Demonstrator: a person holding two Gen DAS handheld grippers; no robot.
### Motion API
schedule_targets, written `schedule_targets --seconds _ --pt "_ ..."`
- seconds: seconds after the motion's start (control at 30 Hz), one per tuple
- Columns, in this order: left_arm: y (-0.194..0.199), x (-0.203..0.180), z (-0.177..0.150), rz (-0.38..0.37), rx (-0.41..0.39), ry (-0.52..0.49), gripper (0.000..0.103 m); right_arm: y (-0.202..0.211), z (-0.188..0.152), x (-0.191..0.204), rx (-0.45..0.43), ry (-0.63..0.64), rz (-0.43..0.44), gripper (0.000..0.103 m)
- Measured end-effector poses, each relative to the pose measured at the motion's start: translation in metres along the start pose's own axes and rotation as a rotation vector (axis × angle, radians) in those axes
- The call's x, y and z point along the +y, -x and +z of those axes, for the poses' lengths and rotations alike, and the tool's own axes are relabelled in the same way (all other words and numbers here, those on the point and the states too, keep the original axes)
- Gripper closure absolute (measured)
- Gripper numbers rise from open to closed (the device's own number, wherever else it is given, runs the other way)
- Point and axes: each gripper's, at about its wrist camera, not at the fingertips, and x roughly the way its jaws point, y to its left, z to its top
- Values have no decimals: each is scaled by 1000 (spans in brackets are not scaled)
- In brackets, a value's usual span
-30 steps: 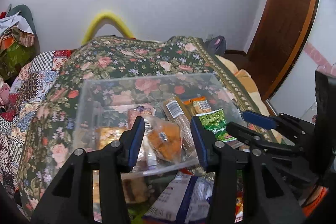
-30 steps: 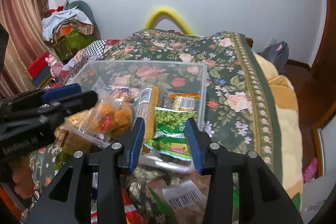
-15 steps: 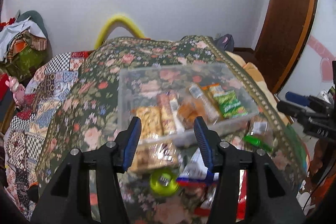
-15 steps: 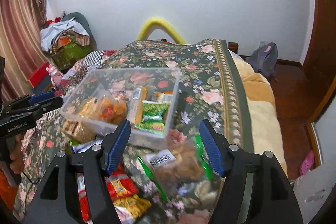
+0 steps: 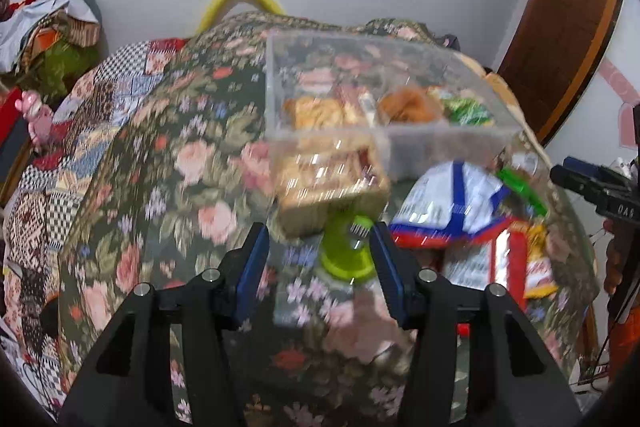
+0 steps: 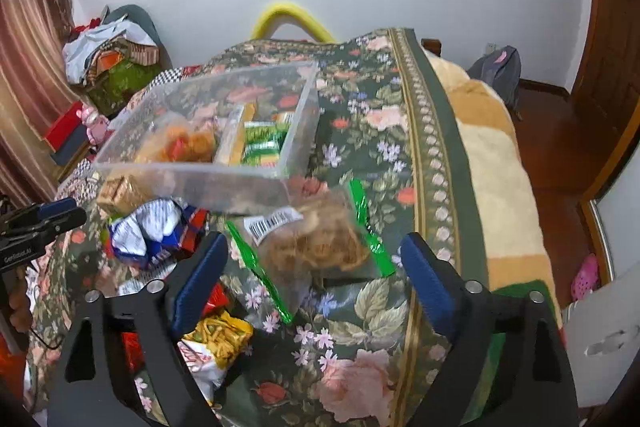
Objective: Organize snacks
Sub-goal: 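Grasp the green jelly cup with the left tool while the right tool grasps the green-zip cookie bag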
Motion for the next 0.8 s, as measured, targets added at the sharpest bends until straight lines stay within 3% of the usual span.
schedule_targets --seconds 0.3,0.67,0.73,0.8 --pt "-28 -10 -13 -46 61 -12 51 -42 -6 0 102 -7 4 10" --pt "-51 -21 -6 -59 26 7 55 -66 -1 9 128 31 -16 6" --pt "-51 -19 -7 -64 14 9 56 -68 -2 9 127 32 -25 10" --pt "-49 -20 -7 -54 4 2 56 -66 -4 8 111 30 -29 34"
